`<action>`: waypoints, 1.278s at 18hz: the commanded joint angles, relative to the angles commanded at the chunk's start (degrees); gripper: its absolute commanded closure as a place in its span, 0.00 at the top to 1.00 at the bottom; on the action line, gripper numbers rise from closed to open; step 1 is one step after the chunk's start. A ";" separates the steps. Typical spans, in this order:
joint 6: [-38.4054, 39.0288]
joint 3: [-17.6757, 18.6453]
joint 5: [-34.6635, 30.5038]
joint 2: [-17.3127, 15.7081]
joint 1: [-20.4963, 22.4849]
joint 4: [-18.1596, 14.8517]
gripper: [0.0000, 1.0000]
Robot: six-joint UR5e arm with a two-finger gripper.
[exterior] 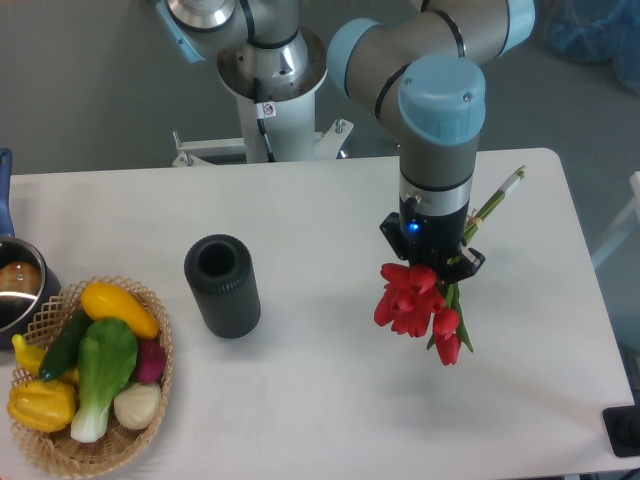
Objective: Insert the flowers into the vase
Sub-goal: 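Carry the red tulip bunch in the gripper toward the black vase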
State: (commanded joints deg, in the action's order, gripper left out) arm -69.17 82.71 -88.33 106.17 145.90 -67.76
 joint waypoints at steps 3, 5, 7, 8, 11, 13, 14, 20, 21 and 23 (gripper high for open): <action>0.00 -0.17 3.33 -1.05 -0.09 0.35 0.00; 0.18 -0.18 7.37 -1.32 0.17 0.62 0.00; 0.53 -0.18 9.75 -1.58 0.61 1.23 0.00; 0.62 0.09 11.59 -1.58 0.96 2.36 0.00; 1.58 1.66 19.75 -2.99 2.19 4.92 0.00; 2.11 2.81 25.38 -4.48 2.55 5.27 0.00; 2.81 3.60 28.36 -5.44 3.24 5.54 0.00; 7.82 12.29 46.82 -12.21 5.89 12.47 0.00; 7.82 13.44 49.37 -13.18 5.98 12.48 0.00; 7.74 15.20 54.56 -14.76 6.85 12.66 0.00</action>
State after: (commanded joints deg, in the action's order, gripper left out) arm -61.44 97.90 -33.78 91.41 152.75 -55.11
